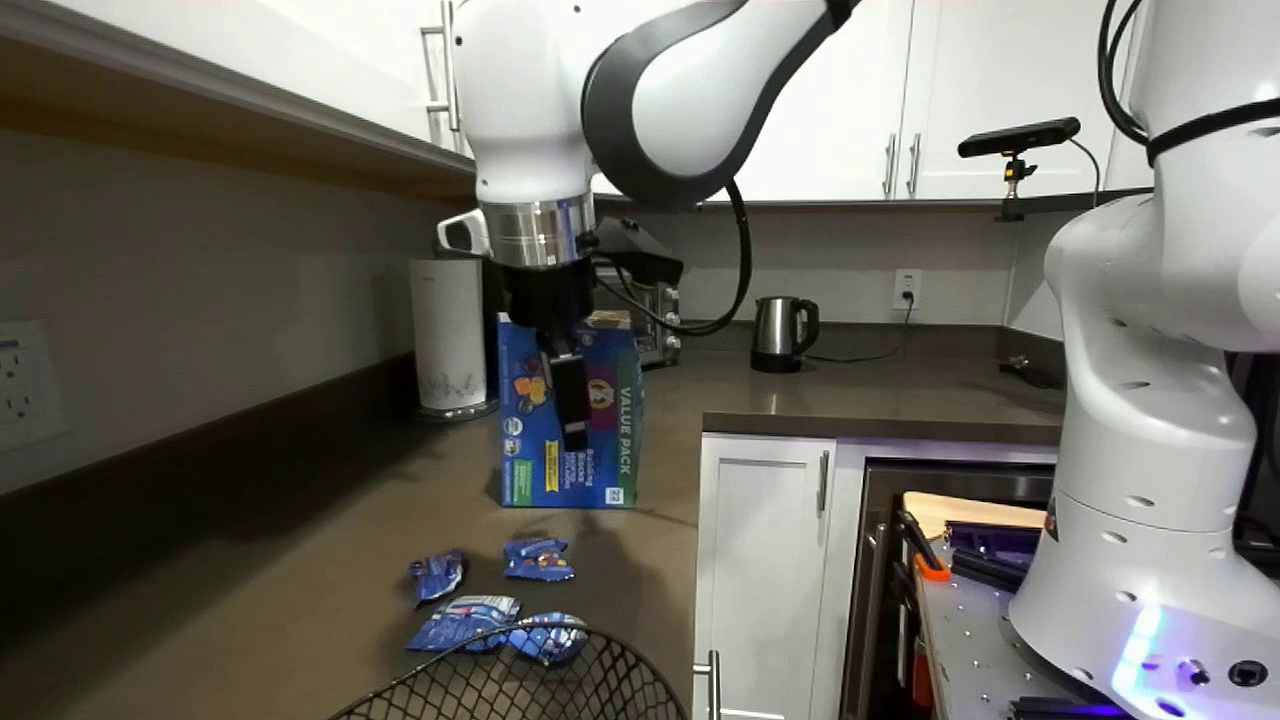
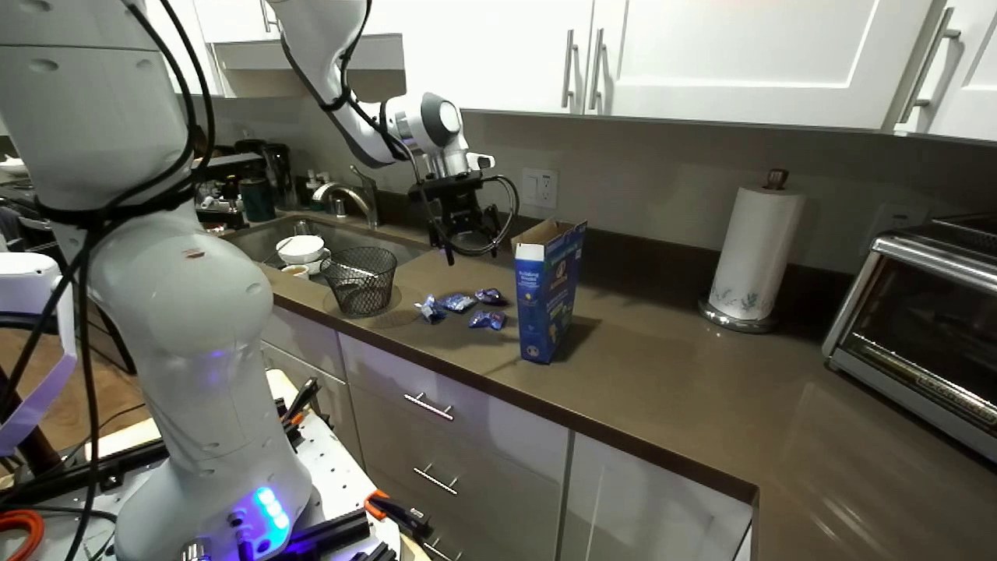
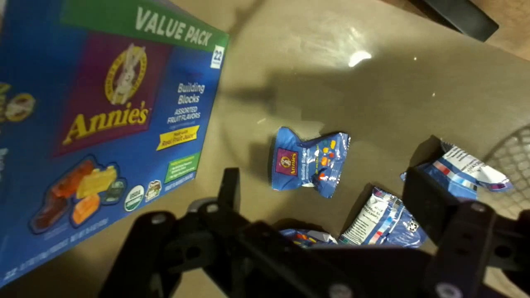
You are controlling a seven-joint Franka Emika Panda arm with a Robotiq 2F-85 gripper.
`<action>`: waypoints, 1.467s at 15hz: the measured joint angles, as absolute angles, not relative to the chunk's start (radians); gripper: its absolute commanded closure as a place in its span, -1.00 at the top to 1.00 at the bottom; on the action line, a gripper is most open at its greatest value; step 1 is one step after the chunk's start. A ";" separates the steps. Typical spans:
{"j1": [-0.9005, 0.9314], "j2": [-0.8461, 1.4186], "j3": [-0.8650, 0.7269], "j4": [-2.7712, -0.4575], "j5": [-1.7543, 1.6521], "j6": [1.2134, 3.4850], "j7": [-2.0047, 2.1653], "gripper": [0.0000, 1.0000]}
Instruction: Pick one packet on the counter and put it in the box
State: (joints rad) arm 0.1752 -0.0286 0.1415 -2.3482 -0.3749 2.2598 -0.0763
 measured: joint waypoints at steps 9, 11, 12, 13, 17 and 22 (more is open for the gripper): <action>0.176 -0.087 0.171 -2.317 -0.406 2.098 -0.035 1.00; 0.181 -0.087 0.185 -2.315 -0.399 2.091 -0.036 1.00; 0.188 -0.087 0.192 -2.315 -0.396 2.088 -0.037 1.00; 0.195 -0.086 0.199 -2.315 -0.389 2.086 -0.040 1.00; 0.224 -0.064 0.218 -2.315 -0.338 2.086 -0.084 1.00; 0.220 0.037 0.202 -2.301 -0.324 2.109 -0.110 1.00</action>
